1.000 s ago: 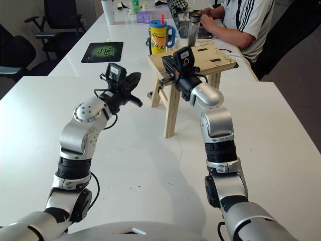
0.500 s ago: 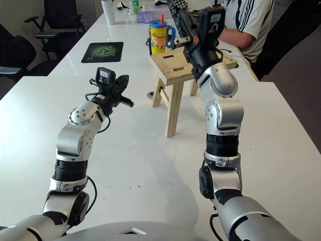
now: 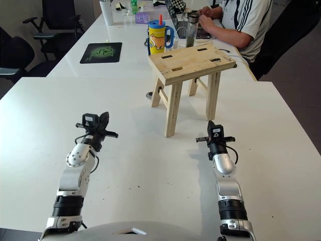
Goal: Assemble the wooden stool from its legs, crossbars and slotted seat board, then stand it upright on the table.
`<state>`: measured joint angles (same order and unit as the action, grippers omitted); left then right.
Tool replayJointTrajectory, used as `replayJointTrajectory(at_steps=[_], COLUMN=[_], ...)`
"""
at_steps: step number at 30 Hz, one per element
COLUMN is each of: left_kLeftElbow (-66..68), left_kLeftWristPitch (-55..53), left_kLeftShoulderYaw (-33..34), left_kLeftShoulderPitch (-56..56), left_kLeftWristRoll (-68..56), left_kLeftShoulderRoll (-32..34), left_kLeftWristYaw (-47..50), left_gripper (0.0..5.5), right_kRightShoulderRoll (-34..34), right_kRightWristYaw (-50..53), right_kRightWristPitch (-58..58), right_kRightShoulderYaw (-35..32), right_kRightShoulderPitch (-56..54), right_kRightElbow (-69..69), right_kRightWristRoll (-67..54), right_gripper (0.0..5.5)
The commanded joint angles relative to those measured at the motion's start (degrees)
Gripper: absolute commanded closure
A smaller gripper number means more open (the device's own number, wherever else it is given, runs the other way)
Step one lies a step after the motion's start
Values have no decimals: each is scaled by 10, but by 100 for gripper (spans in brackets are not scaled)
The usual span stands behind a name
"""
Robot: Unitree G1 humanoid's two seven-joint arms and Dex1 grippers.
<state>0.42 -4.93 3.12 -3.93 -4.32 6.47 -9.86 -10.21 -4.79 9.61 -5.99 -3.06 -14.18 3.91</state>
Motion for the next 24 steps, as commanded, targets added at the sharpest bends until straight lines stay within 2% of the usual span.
replayJointTrajectory(at_steps=[1, 8, 24], left_kLeftElbow=[53, 88, 65], left_kLeftWristPitch=[56, 99, 105], left_kLeftShoulderYaw=[-8, -15, -33], left_kLeftShoulderPitch=[-3, -1, -19], left_kLeftWristRoll=[9, 16, 34], left_kLeftShoulderRoll=[-21, -33, -35], left_kLeftWristYaw=[16, 28, 42], left_gripper=[549, 549, 549], right_kRightShoulderRoll=[20, 30, 18], right_kRightWristYaw=[16, 12, 2], right_kRightWristPitch=[11, 7, 24], right_kRightShoulderYaw=[0, 6, 21], right_kRightShoulderPitch=[-49, -69, -96], right_kRightElbow=[-22, -30, -82], right_kRightWristRoll=[-16, -23, -21], right_gripper=[550, 550, 550])
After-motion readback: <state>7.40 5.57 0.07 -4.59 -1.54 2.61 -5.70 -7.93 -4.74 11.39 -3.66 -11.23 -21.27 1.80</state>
